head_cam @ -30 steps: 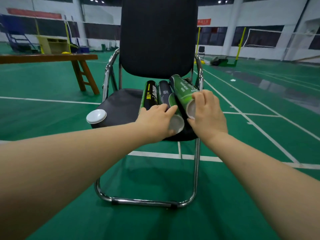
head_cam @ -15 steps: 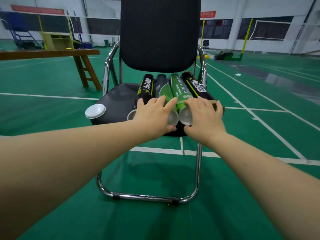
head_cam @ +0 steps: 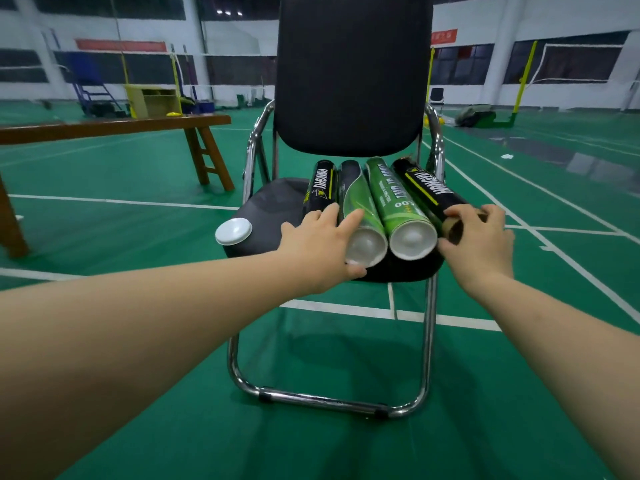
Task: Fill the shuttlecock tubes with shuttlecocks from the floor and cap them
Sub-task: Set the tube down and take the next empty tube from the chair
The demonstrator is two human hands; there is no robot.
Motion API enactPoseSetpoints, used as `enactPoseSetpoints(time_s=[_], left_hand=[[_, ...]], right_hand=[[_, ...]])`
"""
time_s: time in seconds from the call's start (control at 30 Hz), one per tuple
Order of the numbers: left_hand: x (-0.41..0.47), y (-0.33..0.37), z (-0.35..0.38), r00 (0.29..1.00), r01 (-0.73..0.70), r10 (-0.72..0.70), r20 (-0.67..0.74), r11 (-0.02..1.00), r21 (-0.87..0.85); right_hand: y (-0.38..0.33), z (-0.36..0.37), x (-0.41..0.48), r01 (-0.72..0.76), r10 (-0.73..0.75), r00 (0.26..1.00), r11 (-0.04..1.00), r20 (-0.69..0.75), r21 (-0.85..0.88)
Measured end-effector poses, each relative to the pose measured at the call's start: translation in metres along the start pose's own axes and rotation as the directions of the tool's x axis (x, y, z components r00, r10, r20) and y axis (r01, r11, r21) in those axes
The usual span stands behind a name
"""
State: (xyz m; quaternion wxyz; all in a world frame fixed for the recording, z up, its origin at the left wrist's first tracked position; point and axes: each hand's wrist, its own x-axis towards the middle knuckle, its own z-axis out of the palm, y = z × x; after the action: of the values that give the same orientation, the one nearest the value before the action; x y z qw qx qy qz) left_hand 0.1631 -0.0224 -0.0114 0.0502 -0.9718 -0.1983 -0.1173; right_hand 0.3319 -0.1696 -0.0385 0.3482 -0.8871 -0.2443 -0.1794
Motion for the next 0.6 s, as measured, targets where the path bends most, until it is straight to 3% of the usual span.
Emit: enactPoseSetpoints(time_s=[0.1, 0.27, 0.47, 0.6], left_hand=[[-0.01, -0.008, -0.004, 0.999, 0.03, -0.03, 0.016, 0.999, 0.018], [-0.037, -0.008, -0.026, 0.997, 0.077, -0.077, 0.015, 0.997, 0.008], [-0.079, 0.014, -0.067, 0.996, 0.088, -0.088, -0.005, 0.994, -0.065], [-0.115, 0.025, -0.09, 0.994, 0.025, -0.032, -0.102, 0.997, -0.069]], right_hand=[[0.002, -0.009, -0.008, 0.02, -0.014, 0.992, 0.999, -0.127, 0.045], [-0.007, -0.039, -0.033, 0.071, -0.043, 0.974, 0.99, -0.222, 0.121], [-0.047, -0.077, -0.09, 0.218, -0.177, 0.966, 0.949, -0.186, 0.23], [-0.092, -0.095, -0.139, 0.339, -0.28, 0.937, 0.876, -0.209, 0.344]])
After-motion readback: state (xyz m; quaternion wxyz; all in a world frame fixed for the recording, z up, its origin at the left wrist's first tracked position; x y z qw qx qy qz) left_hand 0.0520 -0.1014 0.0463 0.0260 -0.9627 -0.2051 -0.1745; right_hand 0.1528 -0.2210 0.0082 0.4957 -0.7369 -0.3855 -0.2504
